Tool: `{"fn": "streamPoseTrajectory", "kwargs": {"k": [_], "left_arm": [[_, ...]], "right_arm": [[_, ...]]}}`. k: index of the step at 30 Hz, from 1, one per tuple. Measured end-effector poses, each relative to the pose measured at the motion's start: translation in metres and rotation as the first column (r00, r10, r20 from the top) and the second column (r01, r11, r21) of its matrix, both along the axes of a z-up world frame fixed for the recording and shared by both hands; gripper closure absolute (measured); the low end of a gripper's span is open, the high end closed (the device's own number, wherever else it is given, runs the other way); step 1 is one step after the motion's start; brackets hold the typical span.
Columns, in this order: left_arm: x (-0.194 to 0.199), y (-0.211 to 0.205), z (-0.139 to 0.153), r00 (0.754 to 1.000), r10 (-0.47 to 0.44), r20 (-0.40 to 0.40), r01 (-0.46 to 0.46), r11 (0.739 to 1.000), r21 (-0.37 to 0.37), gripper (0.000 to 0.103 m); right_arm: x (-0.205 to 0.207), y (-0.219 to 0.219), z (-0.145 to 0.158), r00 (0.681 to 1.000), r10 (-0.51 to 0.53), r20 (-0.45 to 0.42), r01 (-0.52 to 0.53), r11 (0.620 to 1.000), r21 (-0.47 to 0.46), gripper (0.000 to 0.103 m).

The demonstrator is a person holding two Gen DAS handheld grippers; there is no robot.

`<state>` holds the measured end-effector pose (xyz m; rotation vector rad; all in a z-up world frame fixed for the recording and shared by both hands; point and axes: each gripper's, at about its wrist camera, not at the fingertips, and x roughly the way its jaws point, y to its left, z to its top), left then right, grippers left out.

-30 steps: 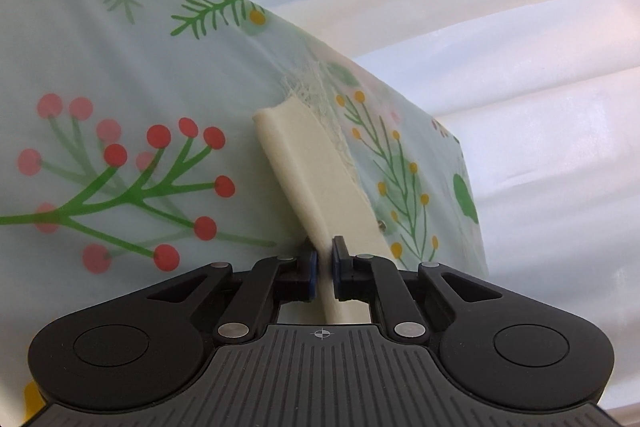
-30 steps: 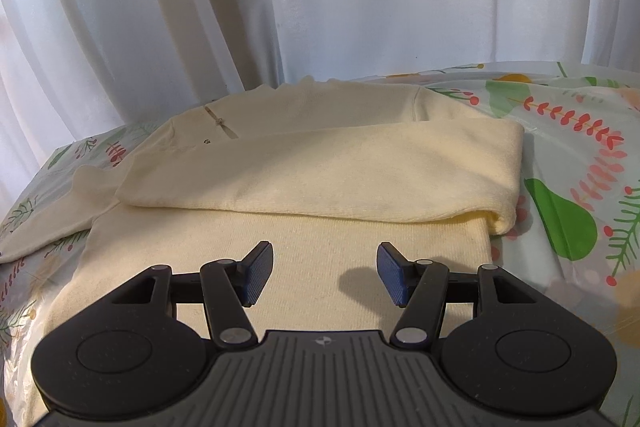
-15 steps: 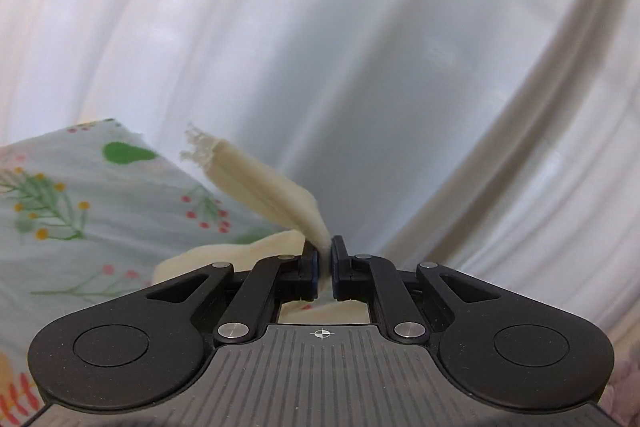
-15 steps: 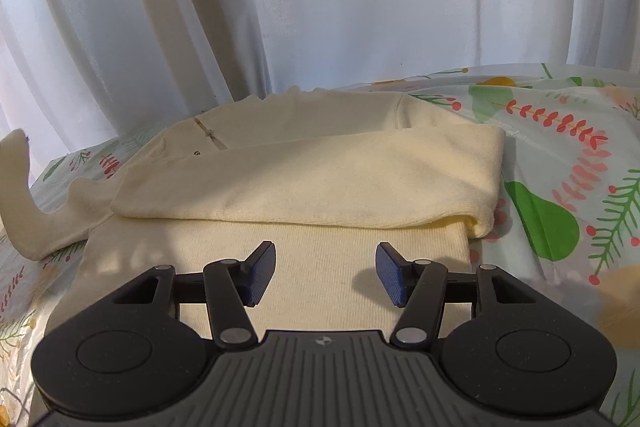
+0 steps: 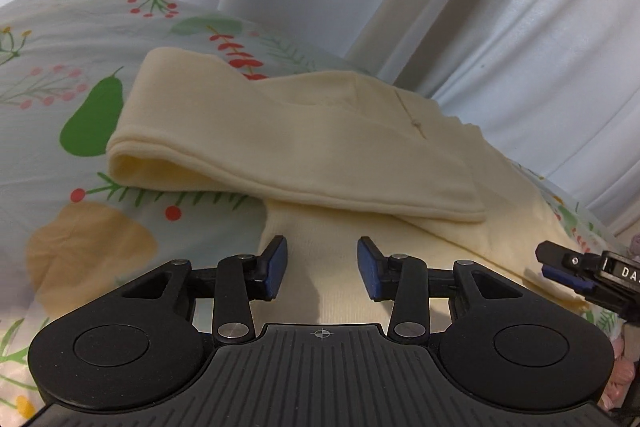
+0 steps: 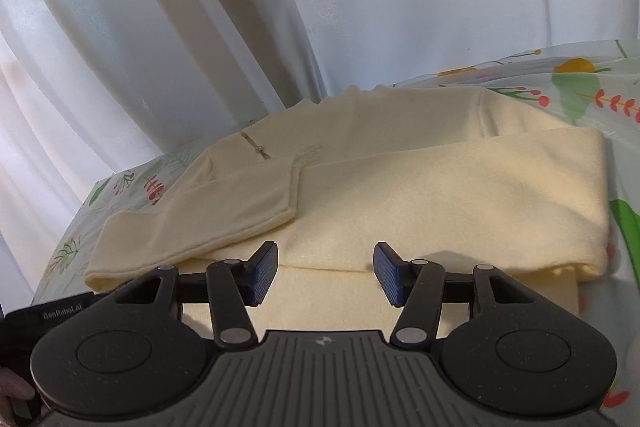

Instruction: Fold small clothes

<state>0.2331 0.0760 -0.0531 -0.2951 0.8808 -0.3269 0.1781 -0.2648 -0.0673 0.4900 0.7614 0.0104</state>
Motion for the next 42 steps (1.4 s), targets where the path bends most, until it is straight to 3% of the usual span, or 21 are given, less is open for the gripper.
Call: {"fn": "streamPoseTrajectory", "kwargs": {"k": [6, 11, 13, 16, 19, 22, 25, 28, 33, 35, 36, 42], "left_arm": [[0.005, 0.015, -0.003, 0.999, 0.039, -0.022, -0.04, 0.997, -0.07, 0.068], [0.011, 0.015, -0.002, 0.999, 0.037, -0.009, -0.038, 0.997, -0.064, 0.073], [0.013, 0.015, -0.003, 0.999, 0.039, -0.013, -0.039, 0.998, -0.057, 0.077], [0.018, 0.015, -0.002, 0.998, 0.053, -0.024, -0.054, 0.997, -0.059, 0.082], [0.022, 0.016, 0.001, 0.998, 0.066, -0.018, -0.067, 0.996, -0.053, 0.084], [0.026, 0.016, 0.003, 0.997, 0.073, -0.002, -0.073, 0.997, -0.039, 0.084], [0.031, 0.015, 0.002, 0.997, 0.079, -0.009, -0.079, 0.996, -0.048, 0.084], [0.034, 0.012, -0.001, 0.997, 0.069, -0.024, -0.071, 0.995, -0.065, 0.084], [0.037, 0.001, -0.003, 0.998, 0.051, -0.027, -0.052, 0.998, -0.047, 0.084], [0.038, -0.001, -0.002, 0.999, 0.043, -0.028, -0.044, 0.998, -0.041, 0.084], [0.038, -0.001, -0.002, 0.999, 0.04, -0.028, -0.041, 0.998, -0.037, 0.084], [0.041, -0.005, -0.005, 0.999, 0.033, -0.041, -0.034, 0.999, -0.031, 0.085]], "right_arm": [[0.066, 0.018, -0.019, 0.998, 0.031, -0.053, -0.028, 0.998, 0.048, 0.073], [0.086, 0.028, -0.021, 0.997, 0.049, -0.057, -0.046, 0.998, 0.045, 0.08], [0.093, 0.029, -0.021, 0.996, 0.061, -0.071, -0.059, 0.998, 0.035, 0.095], [0.094, 0.032, -0.015, 0.996, 0.074, -0.056, -0.074, 0.997, 0.011, 0.097], [0.075, 0.022, 0.007, 0.999, 0.024, 0.044, -0.023, 1.0, -0.009, 0.098], [0.043, 0.002, 0.026, 0.99, -0.083, 0.115, 0.092, 0.993, -0.078, 0.098], [0.011, -0.022, 0.029, 0.979, -0.16, 0.127, 0.179, 0.972, -0.151, 0.098], [-0.006, -0.046, 0.018, 0.974, -0.214, 0.08, 0.227, 0.946, -0.232, 0.097], [-0.016, -0.085, -0.006, 0.958, -0.287, -0.021, 0.284, 0.954, -0.1, 0.094], [-0.015, -0.091, -0.014, 0.954, -0.297, -0.044, 0.292, 0.952, -0.087, 0.086], [-0.015, -0.093, -0.018, 0.953, -0.299, -0.049, 0.295, 0.953, -0.068, 0.081], [-0.003, -0.093, -0.022, 0.963, -0.264, -0.046, 0.265, 0.964, 0.028, 0.077]]}}
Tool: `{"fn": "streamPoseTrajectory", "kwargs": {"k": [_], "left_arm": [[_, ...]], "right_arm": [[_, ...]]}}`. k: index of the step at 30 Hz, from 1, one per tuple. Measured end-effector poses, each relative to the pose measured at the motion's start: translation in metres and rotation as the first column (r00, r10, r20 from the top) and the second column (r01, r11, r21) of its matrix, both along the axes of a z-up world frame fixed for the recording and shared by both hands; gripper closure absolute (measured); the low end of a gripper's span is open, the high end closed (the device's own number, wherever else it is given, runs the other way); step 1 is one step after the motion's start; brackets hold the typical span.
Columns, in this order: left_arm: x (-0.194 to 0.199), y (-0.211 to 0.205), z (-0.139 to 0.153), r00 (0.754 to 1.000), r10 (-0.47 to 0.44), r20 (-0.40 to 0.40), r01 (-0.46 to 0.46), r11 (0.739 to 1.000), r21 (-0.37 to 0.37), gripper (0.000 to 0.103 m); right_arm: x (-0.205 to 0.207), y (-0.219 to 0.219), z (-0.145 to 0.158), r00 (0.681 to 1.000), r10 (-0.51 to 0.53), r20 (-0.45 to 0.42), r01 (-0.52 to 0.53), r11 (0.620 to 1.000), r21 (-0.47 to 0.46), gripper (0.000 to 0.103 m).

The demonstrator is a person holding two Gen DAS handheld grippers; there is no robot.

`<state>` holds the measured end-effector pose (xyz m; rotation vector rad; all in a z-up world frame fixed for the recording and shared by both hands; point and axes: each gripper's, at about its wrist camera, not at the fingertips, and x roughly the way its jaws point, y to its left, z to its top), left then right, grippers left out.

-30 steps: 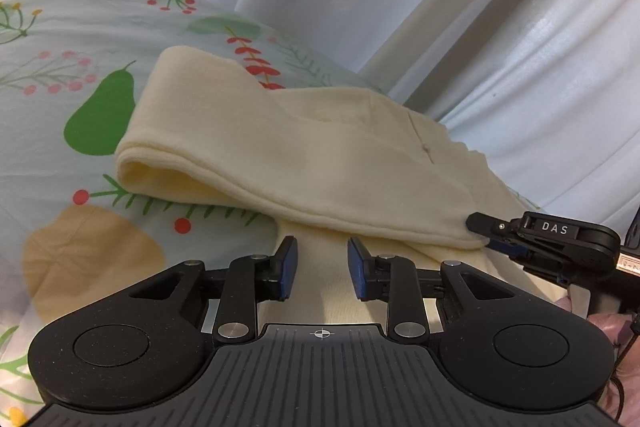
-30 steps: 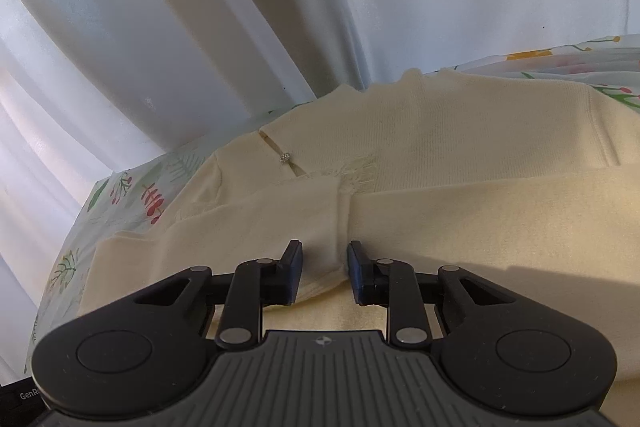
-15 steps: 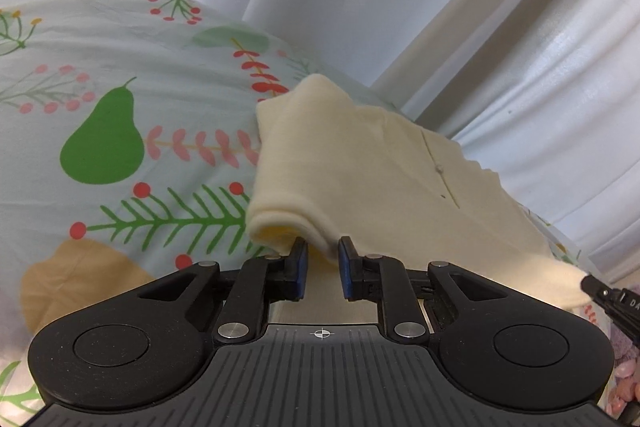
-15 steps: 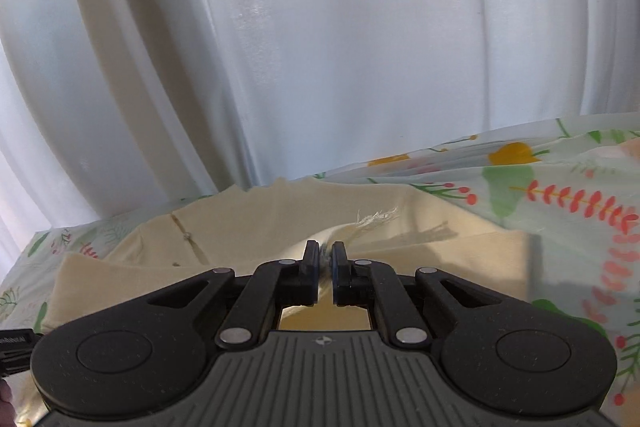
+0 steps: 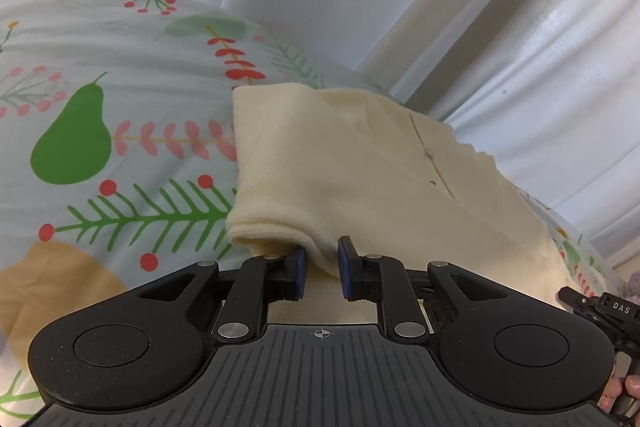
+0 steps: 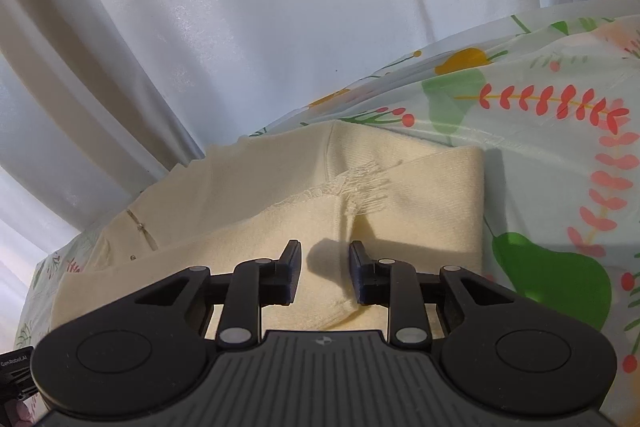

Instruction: Fold small clothes

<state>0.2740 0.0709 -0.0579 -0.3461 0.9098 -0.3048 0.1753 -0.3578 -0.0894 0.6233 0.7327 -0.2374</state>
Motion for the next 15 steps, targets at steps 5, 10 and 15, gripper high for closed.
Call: {"fn": "streamPoseTrajectory", "kwargs": {"k": [5, 10, 15], "left_arm": [[0.0, -0.001, 0.0, 1.0, -0.008, 0.001, 0.008, 1.0, 0.006, 0.08], [-0.001, 0.0, -0.001, 1.0, -0.022, 0.005, 0.022, 1.0, 0.008, 0.077], [0.0, 0.002, -0.001, 1.0, 0.001, 0.008, -0.001, 1.0, 0.003, 0.077]], "right_arm": [[0.001, 0.019, 0.017, 0.999, 0.04, 0.034, -0.033, 0.985, -0.172, 0.098], [-0.01, 0.017, 0.03, 0.999, -0.023, 0.042, 0.035, 0.949, -0.314, 0.098], [-0.01, 0.018, 0.026, 1.0, -0.01, 0.013, 0.014, 0.941, -0.339, 0.098]]}}
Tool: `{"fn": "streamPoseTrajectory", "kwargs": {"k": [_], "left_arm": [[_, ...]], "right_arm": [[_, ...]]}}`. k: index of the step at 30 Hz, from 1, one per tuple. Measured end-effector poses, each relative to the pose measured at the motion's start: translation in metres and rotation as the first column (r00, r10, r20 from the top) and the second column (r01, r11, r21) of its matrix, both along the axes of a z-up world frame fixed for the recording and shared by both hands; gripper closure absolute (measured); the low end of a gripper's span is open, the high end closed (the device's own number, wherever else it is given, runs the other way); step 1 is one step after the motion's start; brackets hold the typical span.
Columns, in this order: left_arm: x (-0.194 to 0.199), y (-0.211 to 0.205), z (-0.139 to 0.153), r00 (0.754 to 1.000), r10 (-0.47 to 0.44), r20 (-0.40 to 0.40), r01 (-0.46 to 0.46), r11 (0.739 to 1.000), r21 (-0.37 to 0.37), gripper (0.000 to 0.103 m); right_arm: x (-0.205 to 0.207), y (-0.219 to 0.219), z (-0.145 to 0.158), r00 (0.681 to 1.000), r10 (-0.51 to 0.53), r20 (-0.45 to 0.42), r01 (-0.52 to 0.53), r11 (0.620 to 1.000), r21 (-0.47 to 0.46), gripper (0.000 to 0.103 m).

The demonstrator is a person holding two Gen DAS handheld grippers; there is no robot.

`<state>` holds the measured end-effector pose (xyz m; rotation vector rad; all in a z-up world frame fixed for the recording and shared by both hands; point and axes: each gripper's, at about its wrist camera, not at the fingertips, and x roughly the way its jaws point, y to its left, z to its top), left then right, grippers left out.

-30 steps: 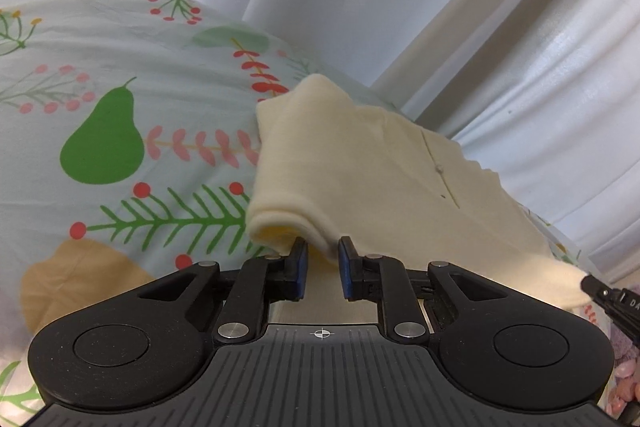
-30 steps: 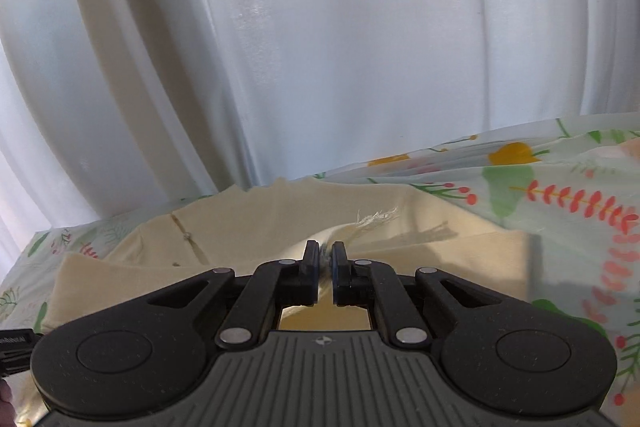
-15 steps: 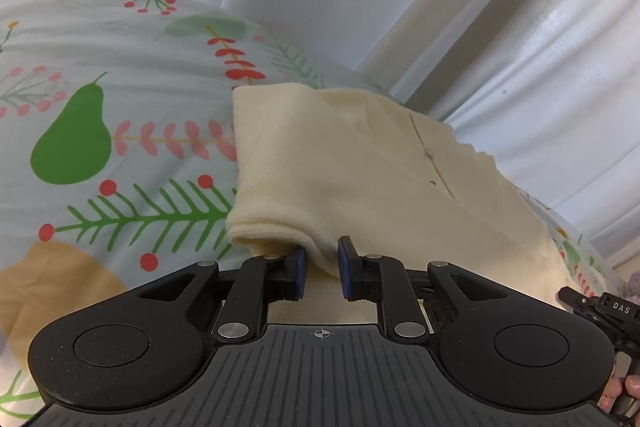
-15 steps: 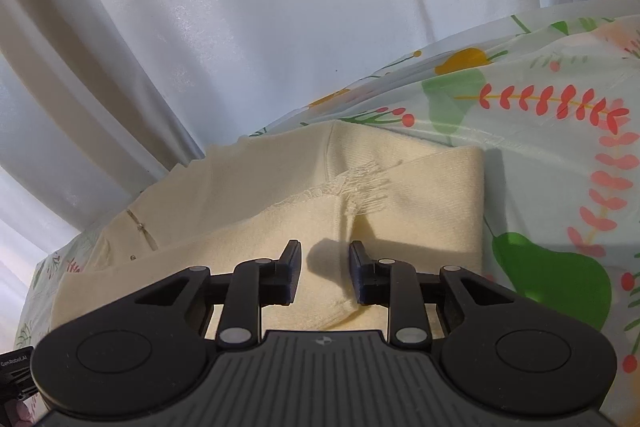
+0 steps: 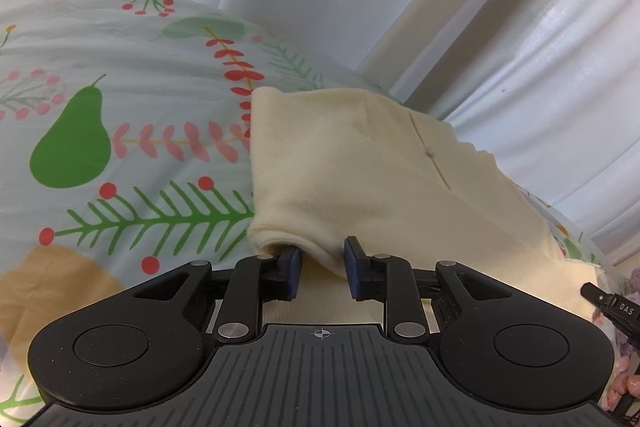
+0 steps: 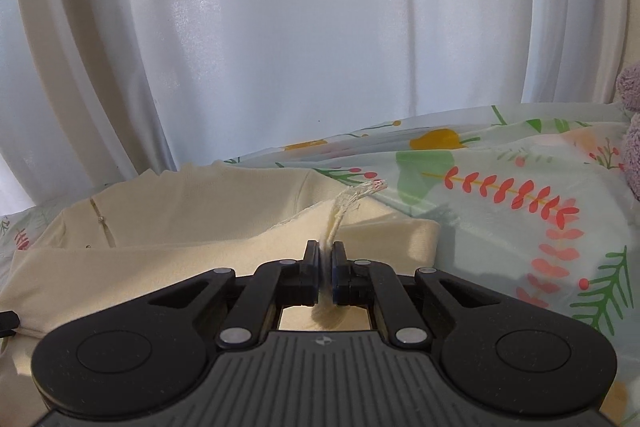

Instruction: Fold small clothes

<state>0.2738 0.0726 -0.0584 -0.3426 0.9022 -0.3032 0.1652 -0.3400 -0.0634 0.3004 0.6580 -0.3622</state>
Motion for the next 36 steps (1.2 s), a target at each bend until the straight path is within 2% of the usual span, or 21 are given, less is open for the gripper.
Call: {"fn": "streamPoseTrajectory", "kwargs": {"k": [5, 10, 14, 17, 19, 20, 21, 22, 23, 24, 25, 26, 27, 29, 30, 34, 35, 36], "left_arm": [[0.002, 0.007, 0.0, 0.999, 0.04, -0.016, -0.04, 0.999, -0.029, 0.078], [0.004, 0.014, 0.0, 0.999, 0.039, -0.036, -0.041, 0.998, -0.057, 0.078], [0.004, 0.014, -0.001, 0.999, 0.028, -0.027, -0.029, 0.999, -0.045, 0.078], [0.004, 0.01, -0.001, 0.999, 0.035, -0.022, -0.036, 0.999, -0.038, 0.078], [0.001, 0.007, 0.0, 1.0, 0.016, -0.012, -0.017, 1.0, -0.016, 0.078], [-0.001, 0.005, 0.002, 1.0, -0.012, -0.009, 0.012, 1.0, 0.007, 0.079], [-0.004, 0.003, 0.004, 0.999, -0.038, -0.003, 0.038, 0.999, 0.026, 0.078], [-0.008, 0.0, 0.007, 0.997, -0.074, 0.011, 0.074, 0.996, 0.047, 0.077], [-0.013, -0.002, 0.01, 0.995, -0.101, 0.021, 0.1, 0.994, 0.052, 0.077], [-0.019, -0.004, 0.014, 0.991, -0.132, 0.027, 0.13, 0.991, 0.039, 0.077], [-0.023, -0.006, 0.016, 0.987, -0.158, 0.028, 0.158, 0.987, 0.01, 0.077], [-0.025, -0.01, 0.017, 0.983, -0.179, 0.025, 0.18, 0.983, -0.029, 0.076], [-0.026, -0.014, 0.016, 0.98, -0.197, 0.012, 0.198, 0.978, -0.07, 0.075], [-0.023, -0.027, 0.01, 0.972, -0.236, -0.02, 0.231, 0.963, -0.135, 0.076], [-0.021, -0.034, 0.007, 0.969, -0.243, -0.039, 0.235, 0.961, -0.147, 0.077], [-0.013, -0.061, -0.003, 0.964, -0.258, -0.067, 0.248, 0.96, -0.13, 0.077], [-0.011, -0.065, -0.004, 0.963, -0.261, -0.072, 0.25, 0.959, -0.131, 0.077], [-0.01, -0.068, -0.005, 0.962, -0.264, -0.074, 0.253, 0.959, -0.13, 0.077]], "right_arm": [[-0.001, 0.003, 0.0, 1.0, 0.001, 0.011, -0.001, 1.0, -0.016, 0.098], [0.004, 0.001, -0.021, 0.997, -0.008, -0.081, 0.0, 0.996, -0.093, 0.098], [-0.001, 0.005, -0.018, 0.999, 0.005, -0.042, -0.01, 0.993, -0.121, 0.098], [0.006, 0.007, -0.025, 0.998, 0.001, -0.064, -0.012, 0.984, -0.175, 0.098], [0.007, 0.003, -0.029, 0.997, -0.01, -0.077, -0.004, 0.985, -0.172, 0.096], [0.004, 0.001, -0.025, 0.997, -0.017, -0.07, 0.007, 0.988, -0.152, 0.094], [-0.001, -0.001, -0.02, 0.997, -0.027, -0.066, 0.018, 0.992, -0.127, 0.085], [-0.007, -0.003, -0.013, 0.998, -0.041, -0.056, 0.036, 0.995, -0.097, 0.071], [-0.017, -0.006, -0.006, 0.998, -0.052, -0.022, 0.051, 0.998, -0.038, 0.063], [-0.027, -0.009, -0.001, 0.998, -0.059, 0.02, 0.059, 0.998, 0.035, 0.049], [-0.039, -0.013, 0.005, 0.995, -0.067, 0.072, 0.054, 0.985, 0.162, 0.045], [-0.047, -0.015, 0.006, 0.993, -0.059, 0.1, 0.031, 0.964, 0.264, 0.045], [-0.052, -0.016, 0.005, 0.992, -0.045, 0.12, -0.004, 0.926, 0.377, 0.045], [-0.053, -0.012, -0.008, 0.992, -0.023, 0.122, -0.047, 0.838, 0.544, 0.045], [-0.05, -0.008, -0.016, 0.994, -0.02, 0.107, -0.047, 0.807, 0.589, 0.046], [-0.039, 0.002, -0.047, 0.997, -0.078, 0.005, 0.053, 0.72, 0.692, 0.071], [-0.039, 0.003, -0.05, 0.995, -0.101, 0.005, 0.068, 0.708, 0.703, 0.073], [-0.038, 0.003, -0.05, 0.994, -0.113, 0.003, 0.079, 0.707, 0.703, 0.08]]}}
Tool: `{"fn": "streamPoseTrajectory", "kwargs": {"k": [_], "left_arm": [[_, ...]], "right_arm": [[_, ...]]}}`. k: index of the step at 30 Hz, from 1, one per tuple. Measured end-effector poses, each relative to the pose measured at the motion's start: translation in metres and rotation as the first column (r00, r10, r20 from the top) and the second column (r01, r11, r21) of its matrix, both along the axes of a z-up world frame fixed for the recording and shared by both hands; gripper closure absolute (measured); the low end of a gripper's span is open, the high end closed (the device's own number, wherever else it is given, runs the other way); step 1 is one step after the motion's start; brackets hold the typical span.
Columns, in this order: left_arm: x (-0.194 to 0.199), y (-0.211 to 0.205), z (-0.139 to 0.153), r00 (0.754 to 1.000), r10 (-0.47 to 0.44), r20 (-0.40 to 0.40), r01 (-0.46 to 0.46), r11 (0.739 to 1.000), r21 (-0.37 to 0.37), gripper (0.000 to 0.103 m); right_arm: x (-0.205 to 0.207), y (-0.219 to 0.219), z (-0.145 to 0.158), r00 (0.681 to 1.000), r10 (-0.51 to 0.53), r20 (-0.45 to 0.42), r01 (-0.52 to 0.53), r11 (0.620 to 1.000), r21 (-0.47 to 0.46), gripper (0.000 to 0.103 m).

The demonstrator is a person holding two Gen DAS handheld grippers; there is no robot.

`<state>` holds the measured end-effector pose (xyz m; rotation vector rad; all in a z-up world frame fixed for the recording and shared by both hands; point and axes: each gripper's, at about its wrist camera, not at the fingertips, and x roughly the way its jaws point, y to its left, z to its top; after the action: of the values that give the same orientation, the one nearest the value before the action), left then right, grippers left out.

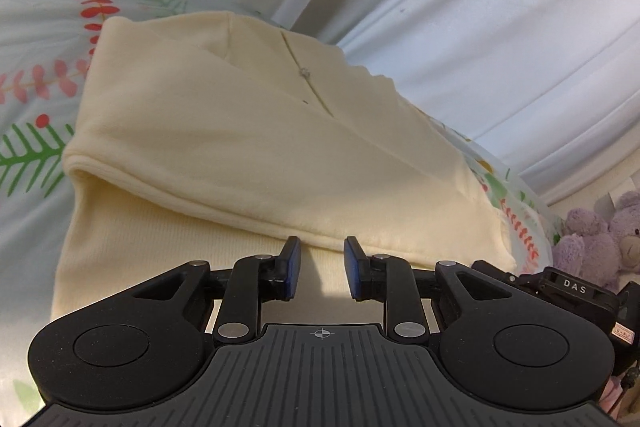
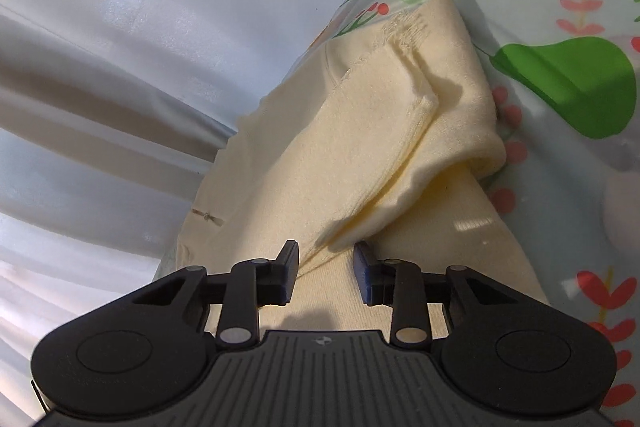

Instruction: Fold small clothes

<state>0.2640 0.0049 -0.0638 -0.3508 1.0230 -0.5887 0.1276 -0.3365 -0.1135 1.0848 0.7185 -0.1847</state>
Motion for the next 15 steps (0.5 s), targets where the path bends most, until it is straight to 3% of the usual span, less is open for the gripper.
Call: {"fn": "streamPoseTrajectory", "kwargs": {"k": [1, 2, 4, 8, 12, 15], "left_arm": [[0.001, -0.003, -0.001, 1.0, 0.003, 0.003, -0.003, 1.0, 0.009, 0.078], [0.002, -0.005, -0.002, 1.0, 0.006, 0.006, -0.006, 1.0, 0.019, 0.083], [0.006, -0.007, -0.003, 1.0, 0.021, 0.011, -0.021, 0.999, 0.034, 0.089], [0.014, -0.002, -0.005, 0.998, 0.056, -0.012, -0.056, 0.998, 0.01, 0.089], [0.017, 0.004, -0.006, 0.996, 0.089, 0.003, -0.089, 0.996, 0.031, 0.092], [0.013, 0.008, -0.004, 0.998, 0.069, -0.013, -0.069, 0.997, 0.037, 0.093]], "right_arm": [[0.002, 0.0, 0.0, 1.0, -0.009, -0.007, 0.009, 1.0, -0.015, 0.092], [0.005, -0.001, -0.002, 1.0, -0.018, -0.017, 0.018, 1.0, -0.024, 0.094], [0.009, -0.004, -0.005, 1.0, -0.029, -0.012, 0.028, 1.0, -0.011, 0.094], [0.017, -0.007, 0.0, 0.999, -0.041, 0.004, 0.041, 0.998, -0.053, 0.095], [0.017, -0.006, -0.002, 0.999, -0.051, 0.019, 0.053, 0.994, -0.098, 0.095], [0.011, 0.0, 0.002, 1.0, -0.001, 0.002, 0.001, 0.993, -0.114, 0.089]]}}
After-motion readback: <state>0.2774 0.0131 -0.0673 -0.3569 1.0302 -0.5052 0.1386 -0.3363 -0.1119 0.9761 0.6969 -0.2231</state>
